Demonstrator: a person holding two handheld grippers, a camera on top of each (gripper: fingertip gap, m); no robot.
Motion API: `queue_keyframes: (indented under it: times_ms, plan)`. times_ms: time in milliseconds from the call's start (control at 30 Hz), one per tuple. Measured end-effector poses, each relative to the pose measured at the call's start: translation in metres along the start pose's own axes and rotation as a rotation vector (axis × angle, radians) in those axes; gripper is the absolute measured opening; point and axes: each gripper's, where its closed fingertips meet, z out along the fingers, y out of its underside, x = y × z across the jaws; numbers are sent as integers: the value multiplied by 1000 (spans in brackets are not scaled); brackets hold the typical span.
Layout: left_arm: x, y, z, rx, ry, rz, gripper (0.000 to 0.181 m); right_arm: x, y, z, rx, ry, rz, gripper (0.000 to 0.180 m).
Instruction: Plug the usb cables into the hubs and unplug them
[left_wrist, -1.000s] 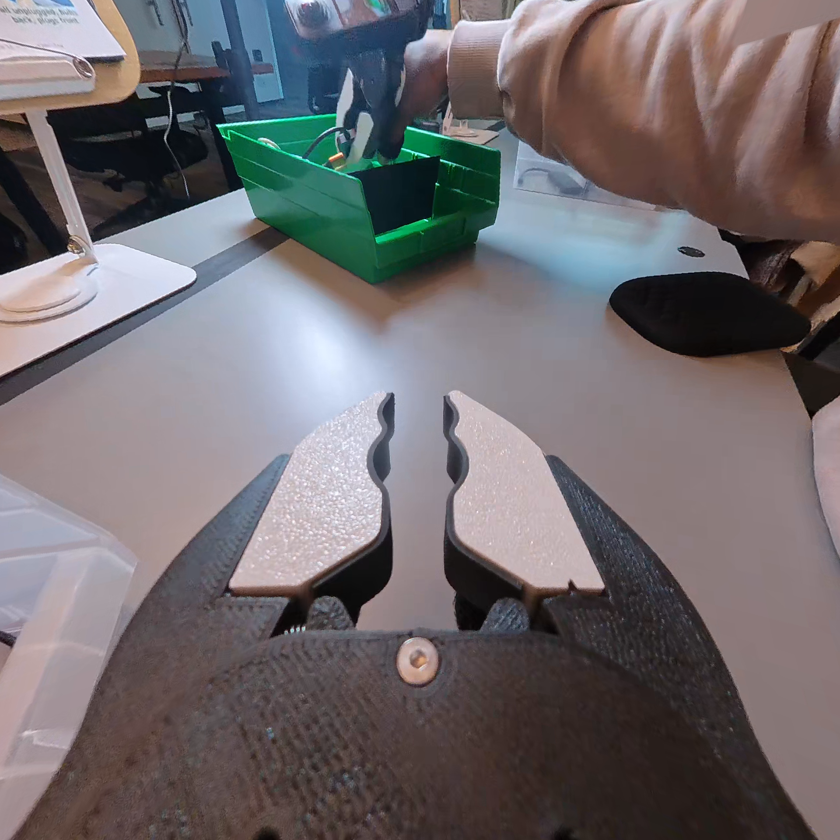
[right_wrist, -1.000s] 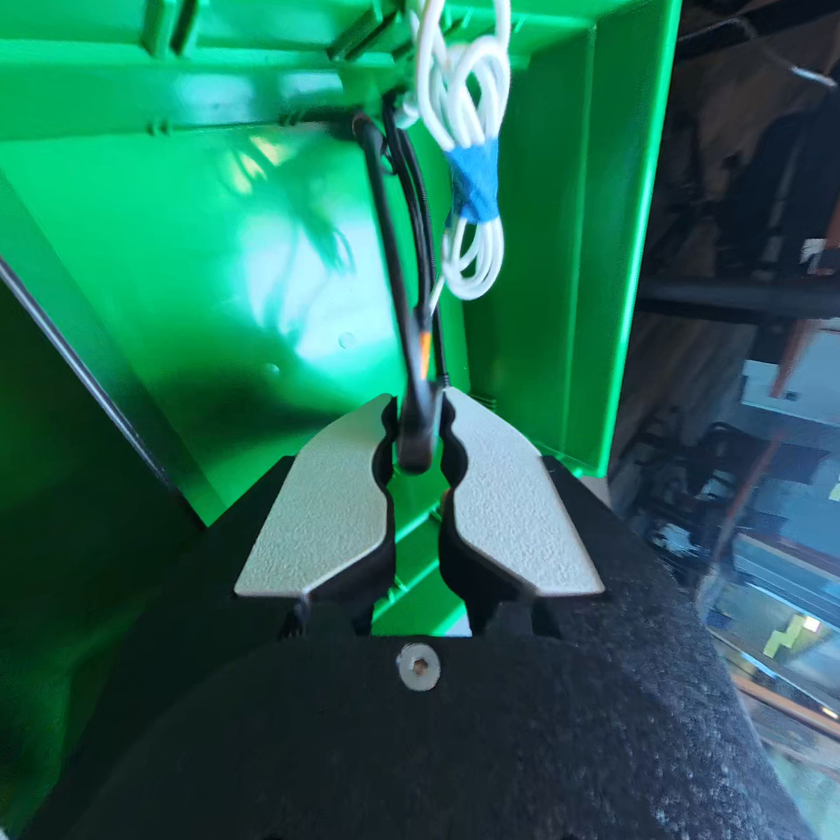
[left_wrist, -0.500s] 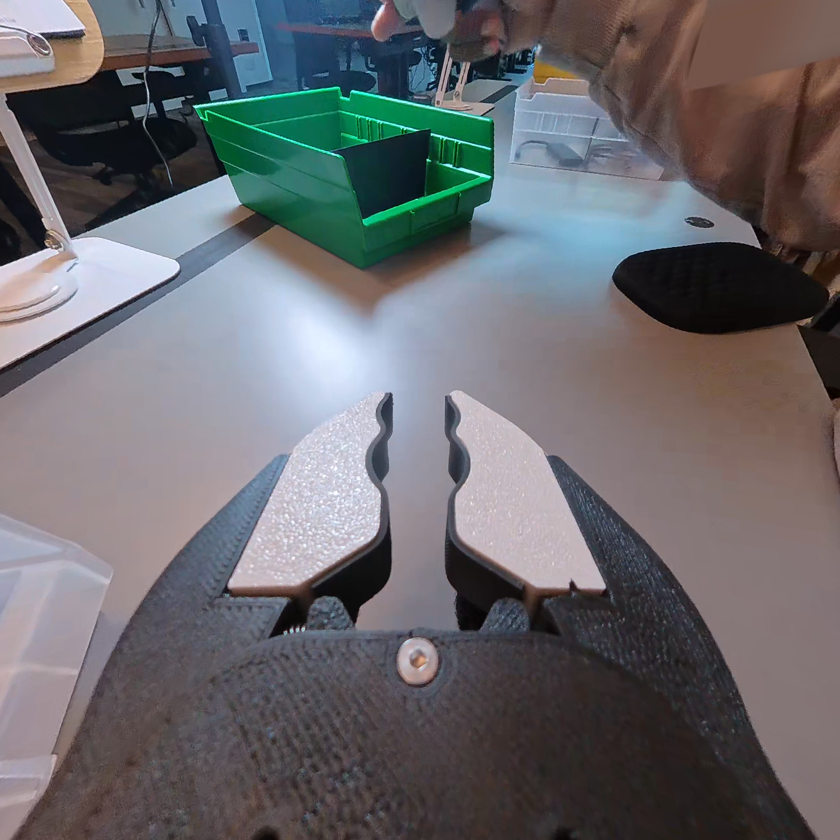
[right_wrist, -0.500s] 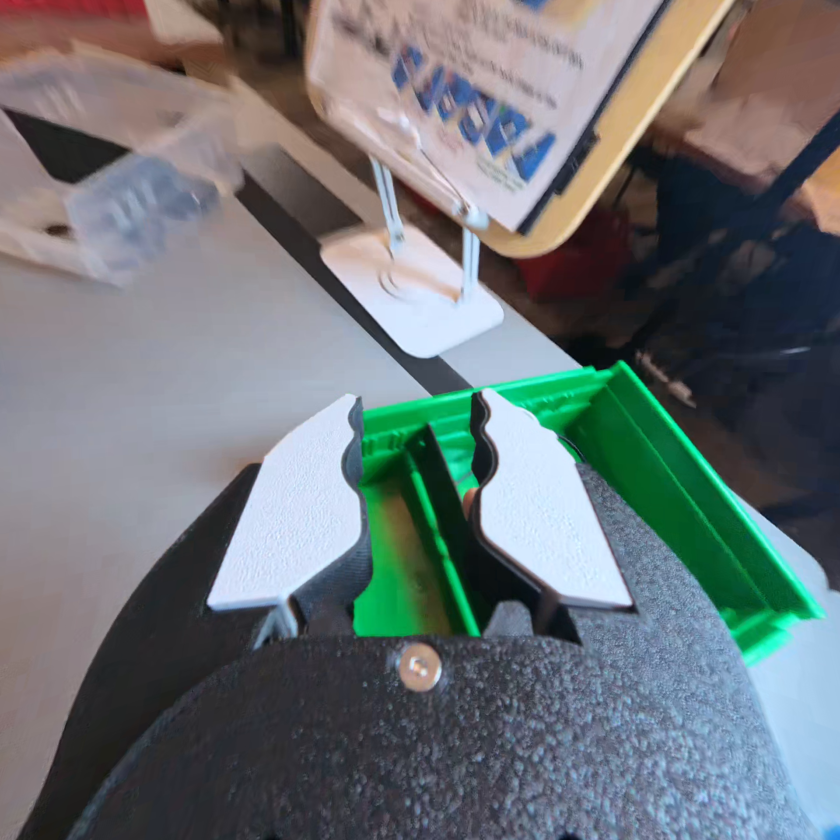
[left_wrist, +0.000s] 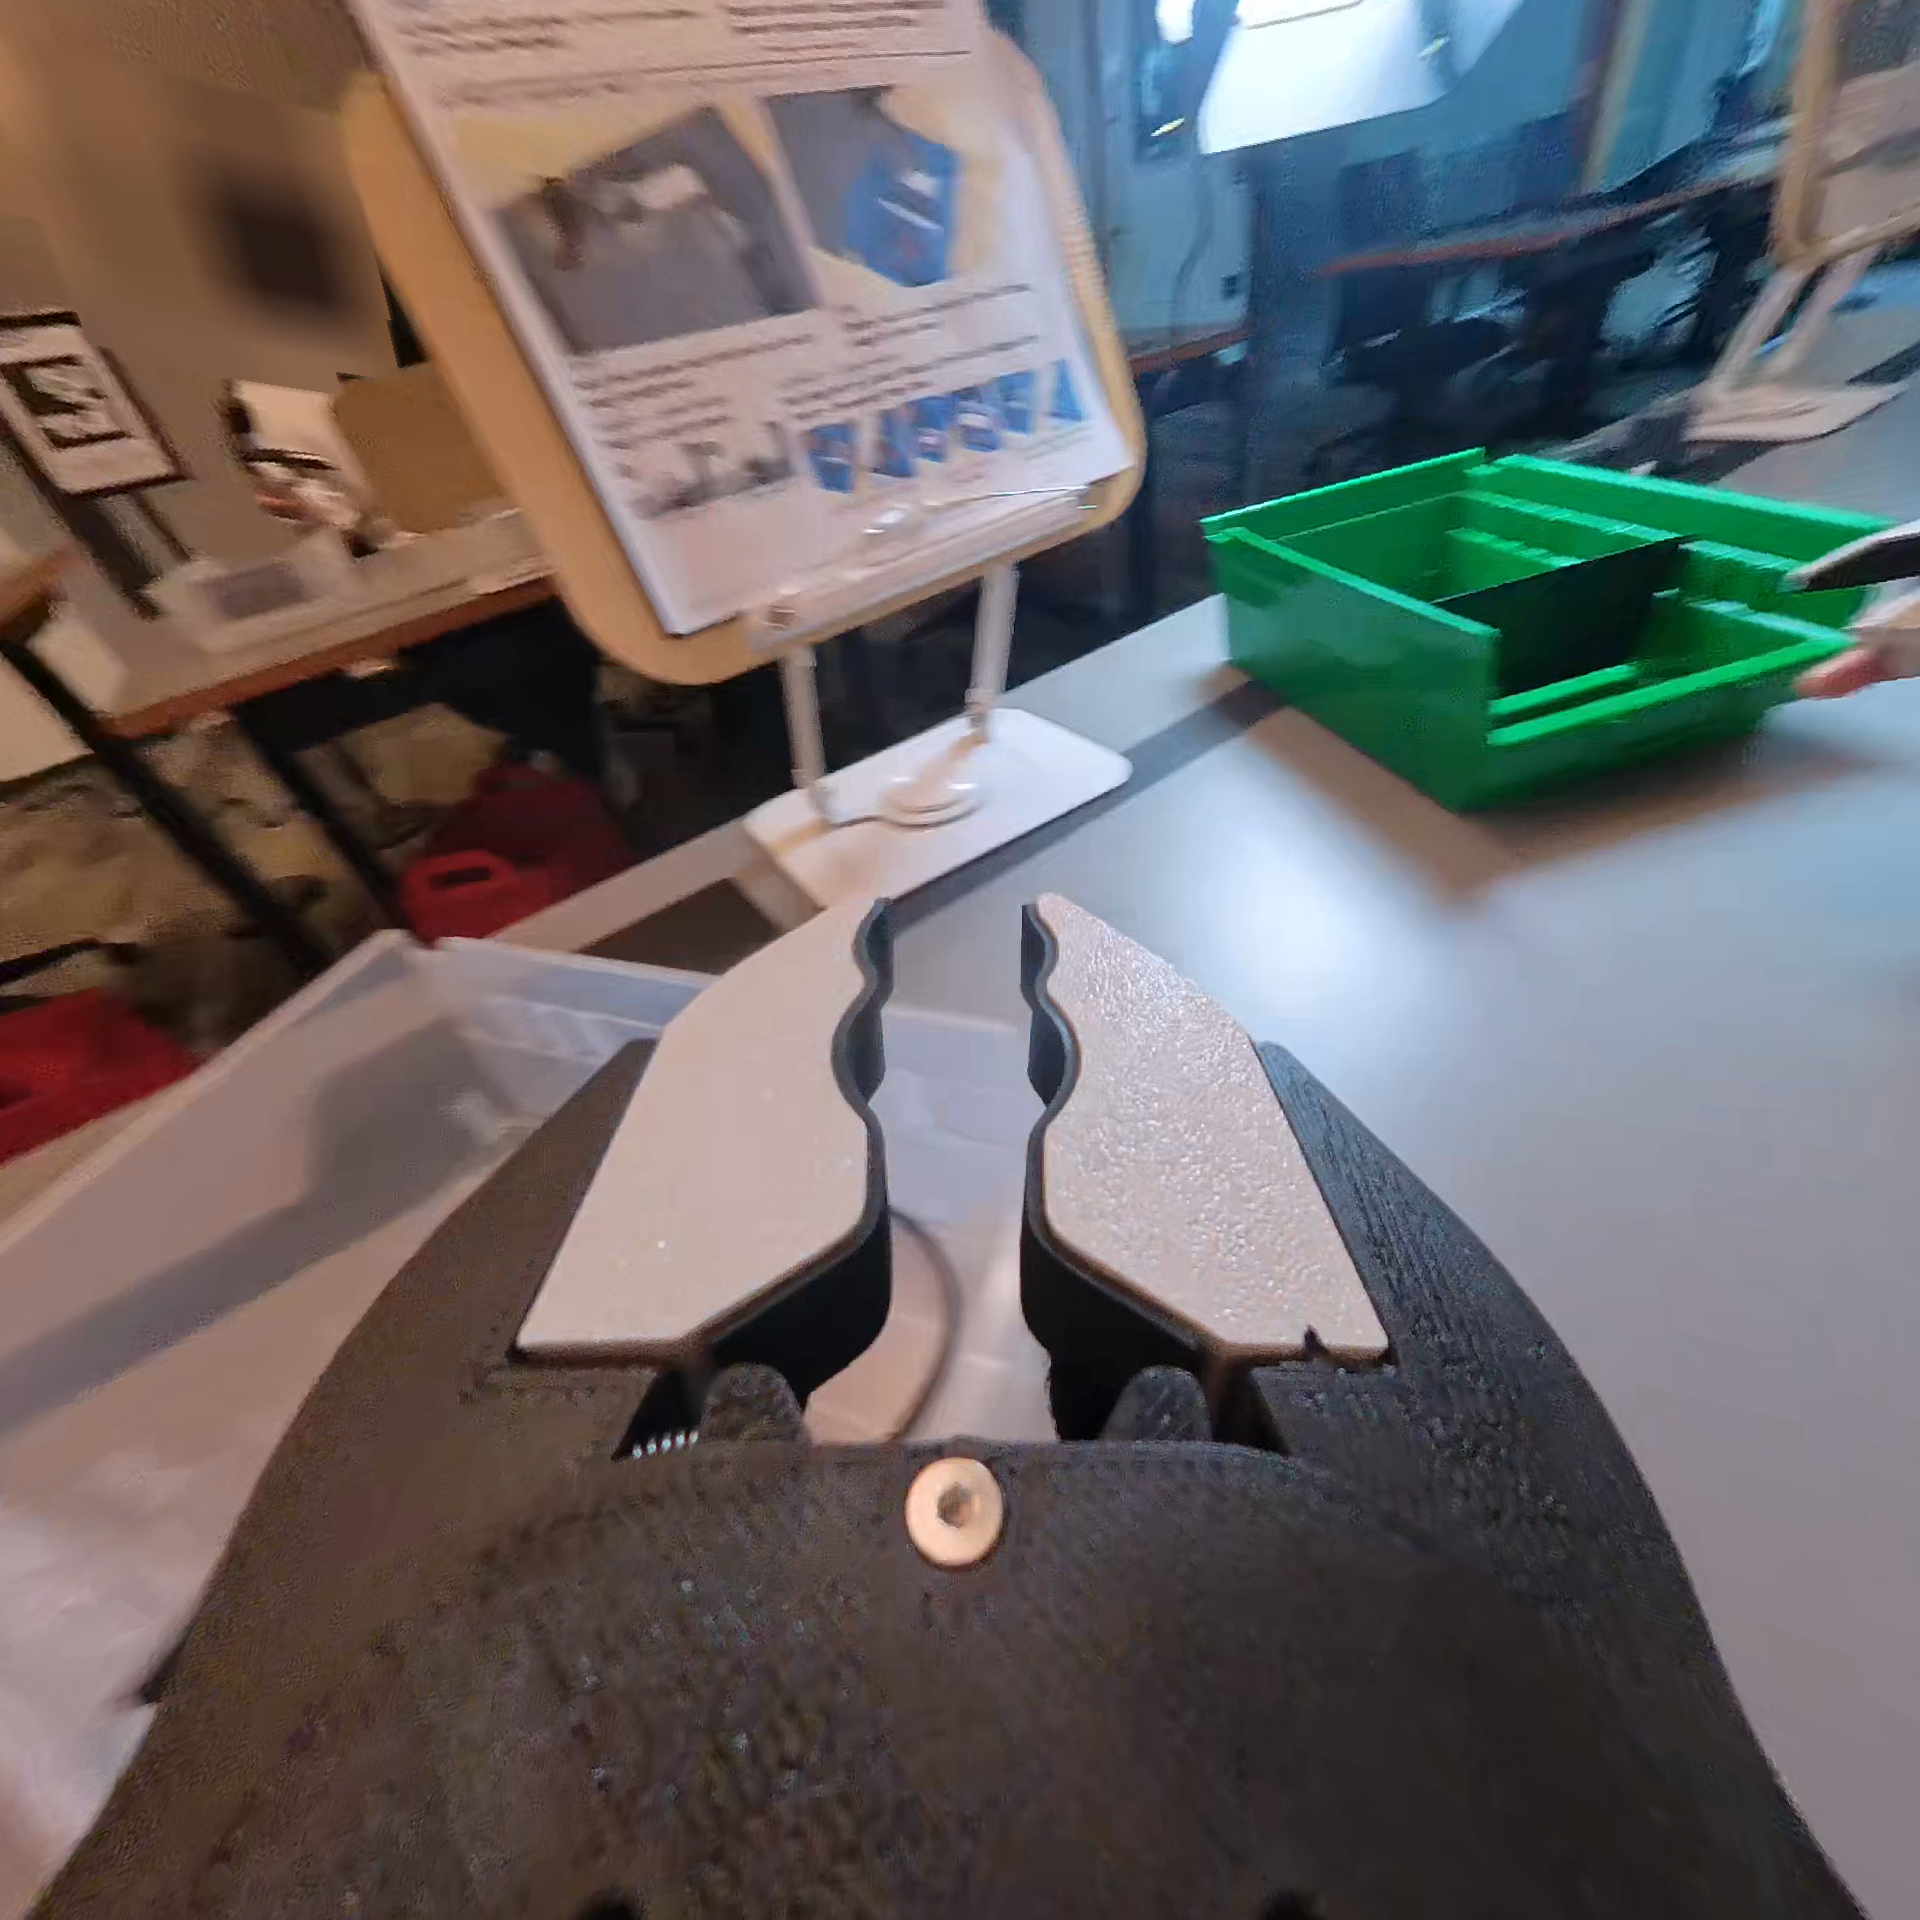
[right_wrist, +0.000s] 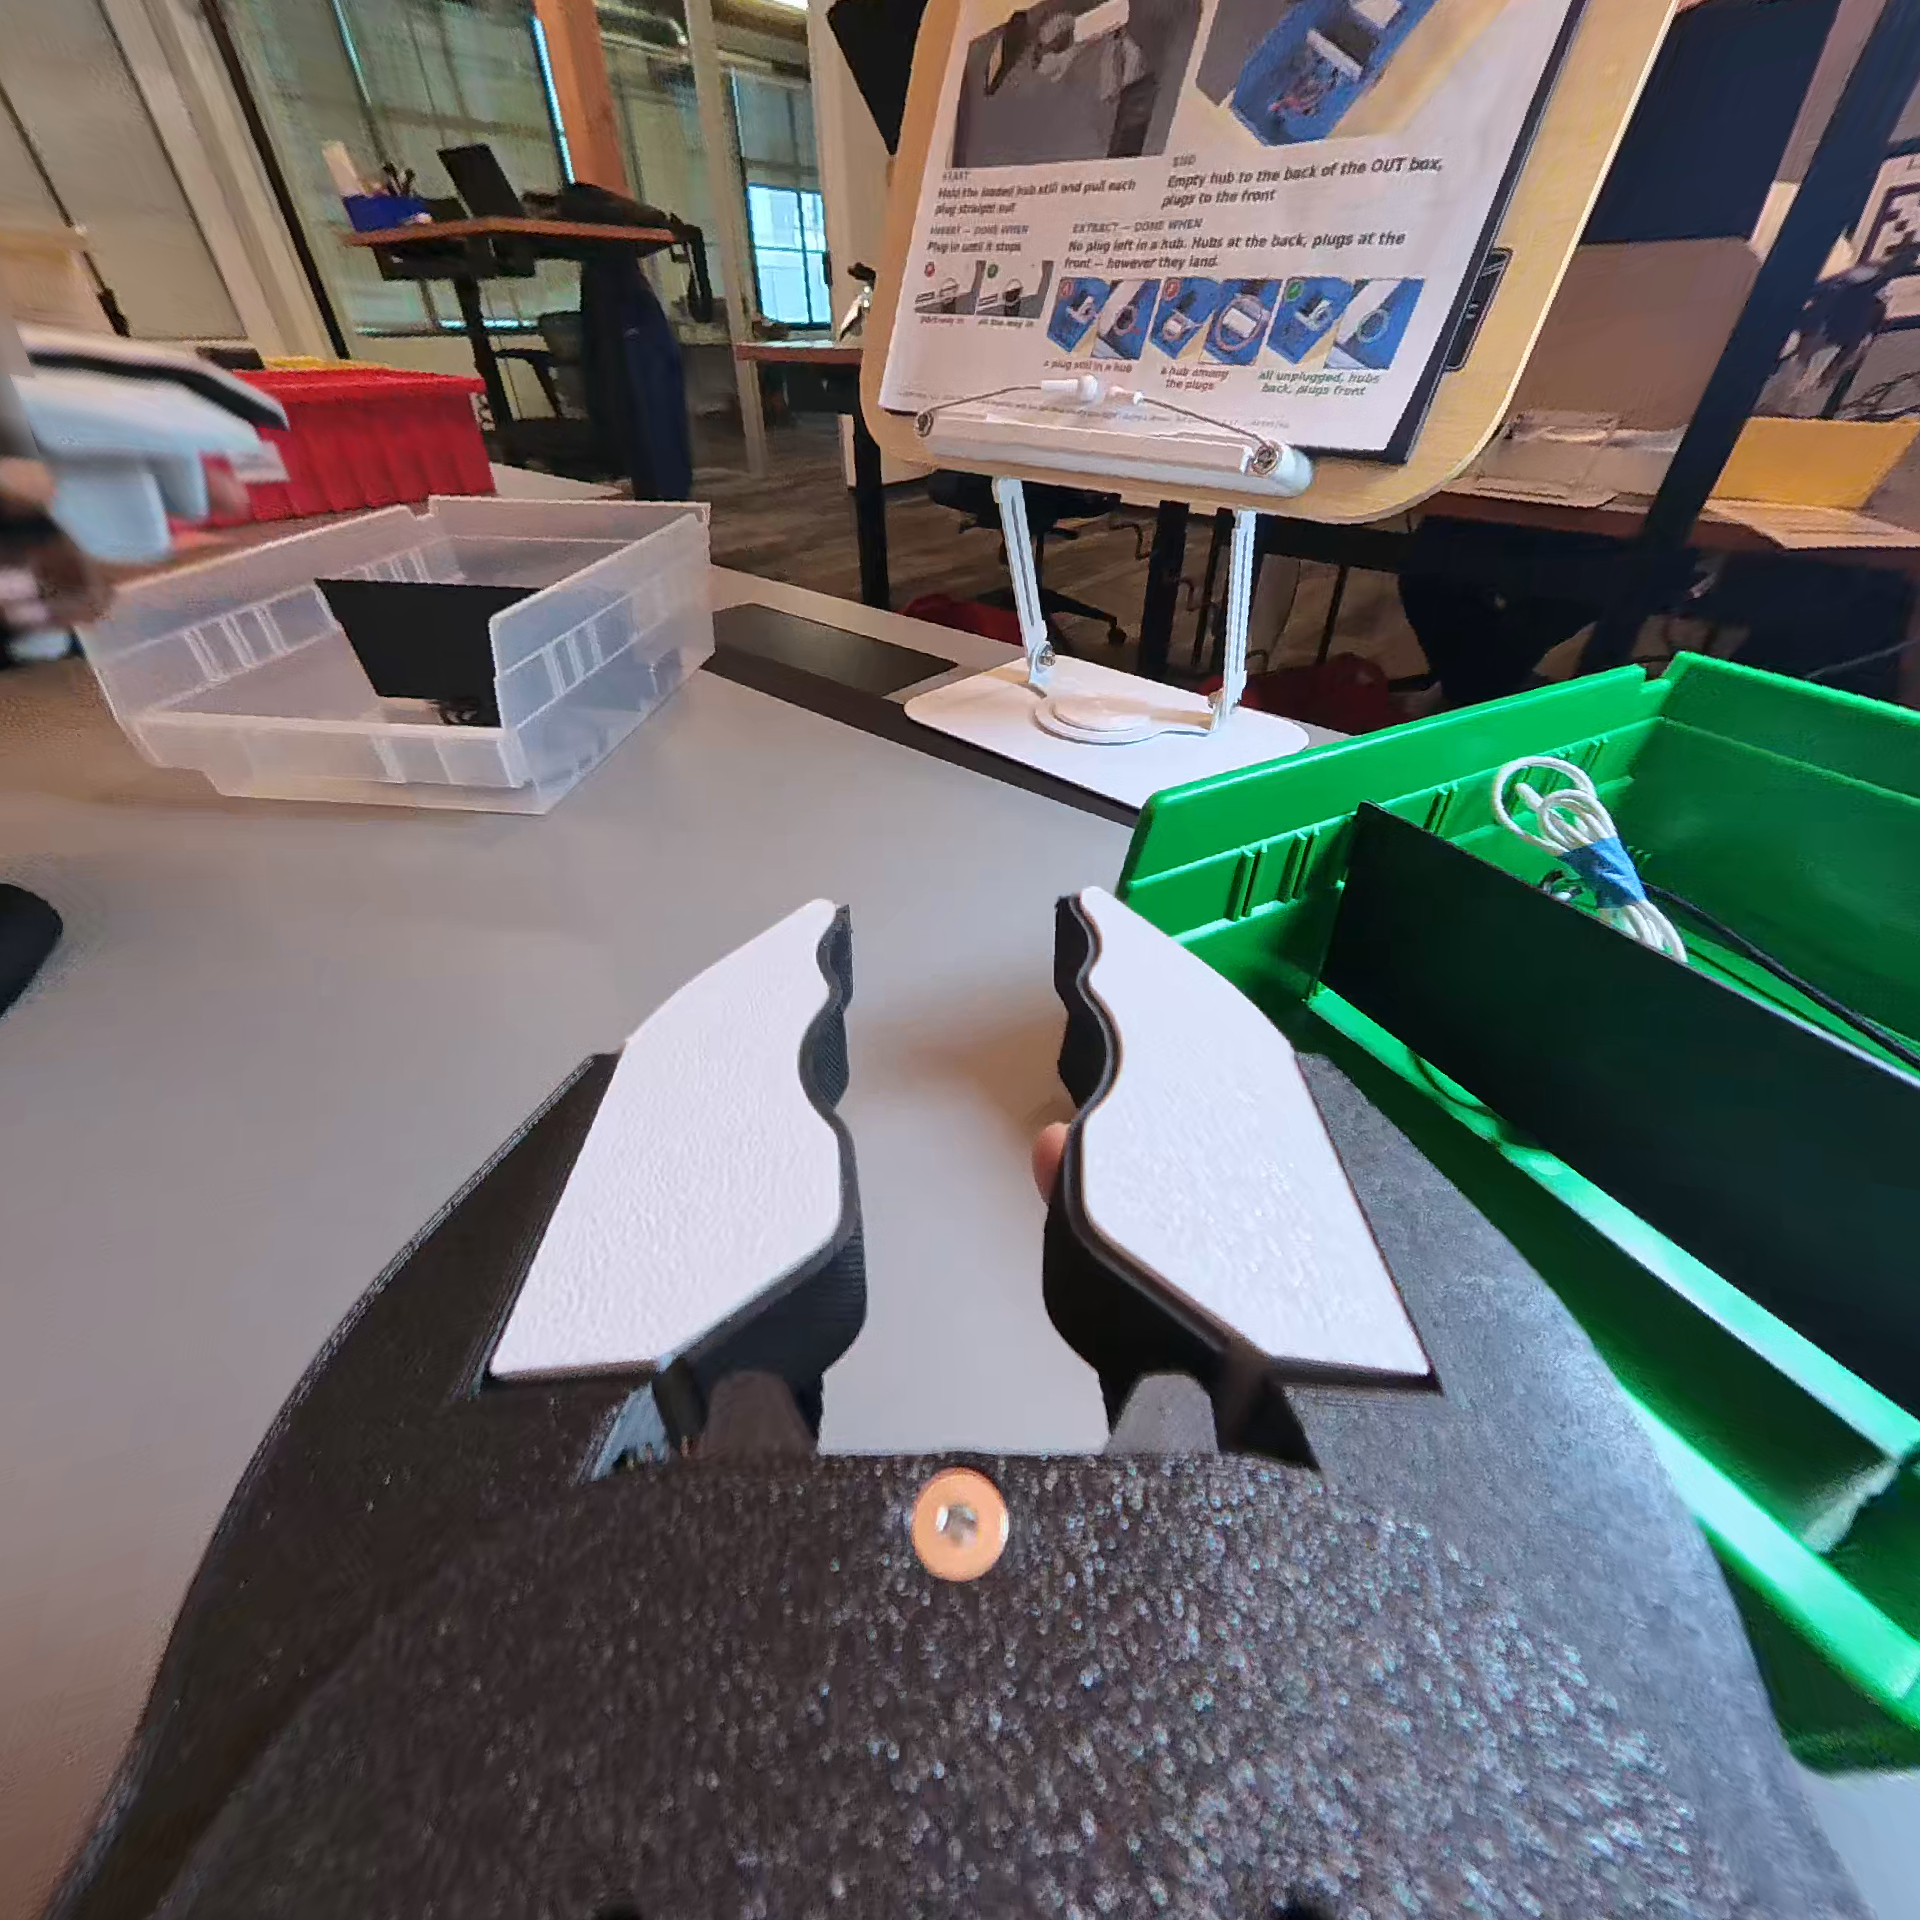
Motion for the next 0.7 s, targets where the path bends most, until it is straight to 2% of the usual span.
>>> queue_keyframes:
  times_ms: [100,167,233,333,467,567,700]
  plan:
    - [-65,-9,2,-109,-91,60,28,5,-4,-4,16,6,-17,35]
    - [-104,-6,15,-196,-81,56,28,4,-5,-6,36,-7,-5,32]
    - [-143,14,33,-352,-69,37,31,2,-8,-9,69,-19,-17,30]
    - [-182,64,55,-614,-1,60,39,-3,-13,-14,108,-23,-69,28]
    - [-201,136,68,-906,133,112,44,-6,-11,-15,98,-17,-132,28]
    - [-189,179,63,-1117,274,34,56,-4,-6,-12,79,-26,-128,28]
    - [-179,183,73,-1105,366,0,55,-1,2,-10,55,-45,-112,27]
